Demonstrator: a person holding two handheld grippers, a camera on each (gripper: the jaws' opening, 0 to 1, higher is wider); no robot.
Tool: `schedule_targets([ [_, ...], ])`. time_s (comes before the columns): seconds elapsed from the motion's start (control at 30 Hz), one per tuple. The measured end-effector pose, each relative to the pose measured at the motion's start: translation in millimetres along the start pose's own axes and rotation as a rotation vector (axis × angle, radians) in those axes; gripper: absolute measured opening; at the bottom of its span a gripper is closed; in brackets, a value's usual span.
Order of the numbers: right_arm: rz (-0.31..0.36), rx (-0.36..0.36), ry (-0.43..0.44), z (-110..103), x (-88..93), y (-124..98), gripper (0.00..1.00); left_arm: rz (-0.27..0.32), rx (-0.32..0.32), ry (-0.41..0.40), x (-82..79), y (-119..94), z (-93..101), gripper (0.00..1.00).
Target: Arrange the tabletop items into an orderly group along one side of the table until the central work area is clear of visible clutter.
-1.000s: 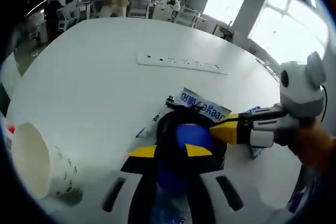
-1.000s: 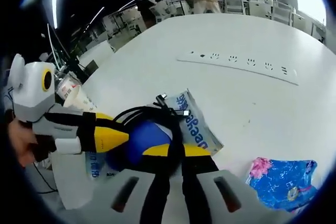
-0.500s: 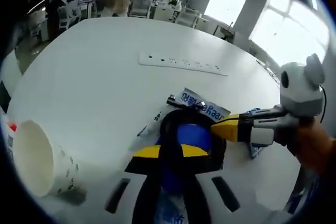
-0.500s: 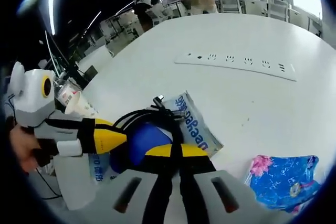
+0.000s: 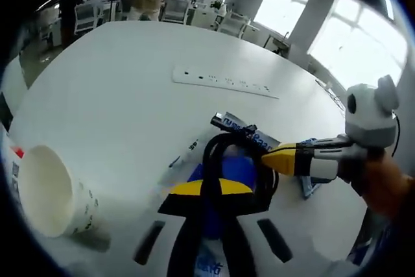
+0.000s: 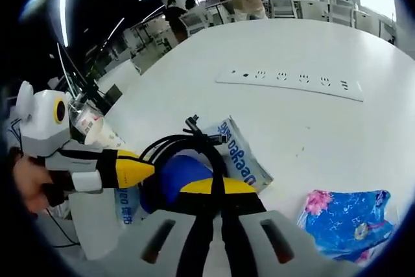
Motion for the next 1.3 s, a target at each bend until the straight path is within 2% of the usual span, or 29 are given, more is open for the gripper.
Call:
schedule_targets([
  [0.83, 0.057, 0.009, 0.000, 11, -12.1, -26, 0.00, 0.041, 0.066, 0.008, -5.4, -24, 26.9, 0.01],
  [1.3, 0.089, 0.036, -0.008, 12, -12.2, -56, 0.00, 0.059, 0.112, 0.033, -1.7, -41, 52.0, 0.01],
])
Point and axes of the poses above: the point that each gripper's makers call its tool centre point, and the gripper's own axes: y roughly forward along the fingers, z roughly to its right, x roughly out of its underside, the point moved 4 cm from there along -y, roughly backward along the fingers, and after that the axes turned 12 degrees about -y, right-handed, at the moved point
